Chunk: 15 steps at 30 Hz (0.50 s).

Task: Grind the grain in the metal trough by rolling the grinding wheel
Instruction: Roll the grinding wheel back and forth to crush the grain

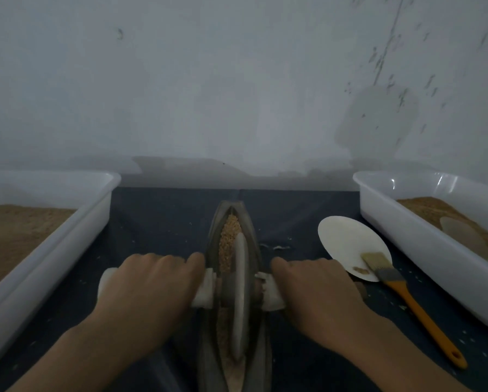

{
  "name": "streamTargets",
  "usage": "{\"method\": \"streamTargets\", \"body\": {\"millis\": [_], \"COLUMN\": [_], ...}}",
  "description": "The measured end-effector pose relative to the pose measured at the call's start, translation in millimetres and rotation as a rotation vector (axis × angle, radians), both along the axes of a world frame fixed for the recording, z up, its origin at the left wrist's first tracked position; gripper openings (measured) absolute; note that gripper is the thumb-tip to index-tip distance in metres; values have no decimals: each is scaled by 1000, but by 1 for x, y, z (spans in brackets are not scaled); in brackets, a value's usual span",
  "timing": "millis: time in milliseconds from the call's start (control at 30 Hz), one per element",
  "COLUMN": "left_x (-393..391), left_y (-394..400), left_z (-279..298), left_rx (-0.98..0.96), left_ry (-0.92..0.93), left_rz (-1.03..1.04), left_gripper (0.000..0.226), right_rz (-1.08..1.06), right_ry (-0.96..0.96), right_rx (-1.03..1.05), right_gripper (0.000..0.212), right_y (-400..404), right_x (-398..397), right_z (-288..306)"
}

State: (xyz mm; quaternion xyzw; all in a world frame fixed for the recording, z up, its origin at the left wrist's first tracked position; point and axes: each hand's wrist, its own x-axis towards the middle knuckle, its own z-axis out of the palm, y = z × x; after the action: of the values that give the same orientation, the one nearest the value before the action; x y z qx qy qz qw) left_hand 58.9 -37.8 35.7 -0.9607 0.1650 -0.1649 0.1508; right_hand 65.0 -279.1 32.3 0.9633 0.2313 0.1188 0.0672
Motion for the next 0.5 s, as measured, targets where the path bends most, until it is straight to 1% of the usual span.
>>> {"method": "streamTargets", "body": {"millis": [67,133,200,267,333,433,500], "left_x": [16,36,54,64,66,53,35], "left_y": [-1,-1,0,-1,-2,-1,3], "left_z": [-3,-6,-9,-9,-7,-7,-9], "left_rx": [-33,-82,-120,-124,-116,-131,-153], "left_ry": [-2,-11,-32,-63,-75,-10,81], "left_rz": [11,17,21,17,16,10,18], "left_gripper": [36,39,35,35,33,30,37], "right_rz": [-2,14,18,11,13,24,54], "right_ry": [-9,-39,-115,-184,-197,-159,-130], "right_rx": [42,65,61,39,32,42,36], "right_gripper": [23,22,22,22,23,26,28], "right_y": [3,8,12,14,16,14,11], "right_x": [17,38,59,73,77,60,40], "right_z": [-1,-3,-4,-4,-3,0,0]}}
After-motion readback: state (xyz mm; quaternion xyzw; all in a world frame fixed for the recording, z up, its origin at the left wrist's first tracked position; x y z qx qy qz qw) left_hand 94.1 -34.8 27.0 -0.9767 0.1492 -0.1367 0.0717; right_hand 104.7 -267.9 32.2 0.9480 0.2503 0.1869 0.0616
